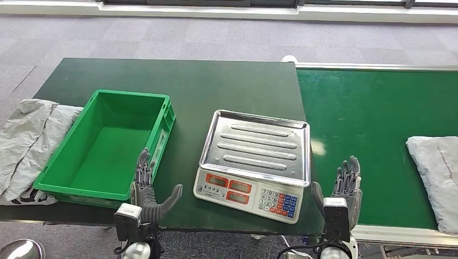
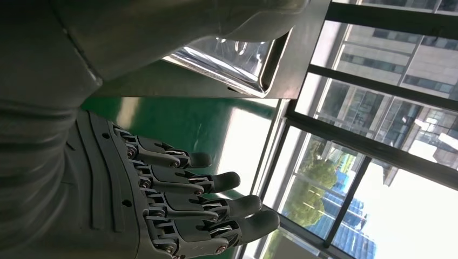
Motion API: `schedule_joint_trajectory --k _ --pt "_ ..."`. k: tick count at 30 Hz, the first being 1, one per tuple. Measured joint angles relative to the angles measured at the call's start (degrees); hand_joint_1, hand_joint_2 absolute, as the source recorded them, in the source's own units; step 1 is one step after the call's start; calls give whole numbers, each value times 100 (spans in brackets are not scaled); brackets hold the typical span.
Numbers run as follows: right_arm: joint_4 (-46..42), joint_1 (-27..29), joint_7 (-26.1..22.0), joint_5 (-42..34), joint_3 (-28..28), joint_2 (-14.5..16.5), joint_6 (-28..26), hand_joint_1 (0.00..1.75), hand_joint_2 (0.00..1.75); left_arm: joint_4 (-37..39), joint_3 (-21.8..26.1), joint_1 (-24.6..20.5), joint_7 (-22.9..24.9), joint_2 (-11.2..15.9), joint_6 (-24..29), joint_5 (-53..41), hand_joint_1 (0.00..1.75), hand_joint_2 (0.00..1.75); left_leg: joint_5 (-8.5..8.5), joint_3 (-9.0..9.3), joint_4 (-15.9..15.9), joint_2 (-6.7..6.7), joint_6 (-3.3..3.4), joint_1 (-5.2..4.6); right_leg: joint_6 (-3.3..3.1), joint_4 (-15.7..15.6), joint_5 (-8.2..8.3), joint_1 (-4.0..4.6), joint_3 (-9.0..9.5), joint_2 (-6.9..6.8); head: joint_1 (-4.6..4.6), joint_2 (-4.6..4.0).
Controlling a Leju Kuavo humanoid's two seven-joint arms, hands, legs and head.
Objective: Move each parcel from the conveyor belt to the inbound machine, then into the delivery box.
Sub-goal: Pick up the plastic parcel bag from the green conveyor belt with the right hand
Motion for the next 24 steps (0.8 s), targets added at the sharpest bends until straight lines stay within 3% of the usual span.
schedule_joint_trajectory --k 10,24 --pt "160 -254 102 367 -46 -23 -352 0 175 23 -164 -13 0 4 -48 -2 0 175 0 1 0 1 1 0 1 0 -1 0 1 0 0 0" --pt "698 -1051 456 810 -249 -286 -892 0 175 189 -267 -57 0 5 -266 2 0 175 0 1 1 2 0 -1 1 0 3 -1 -3 3 0 0"
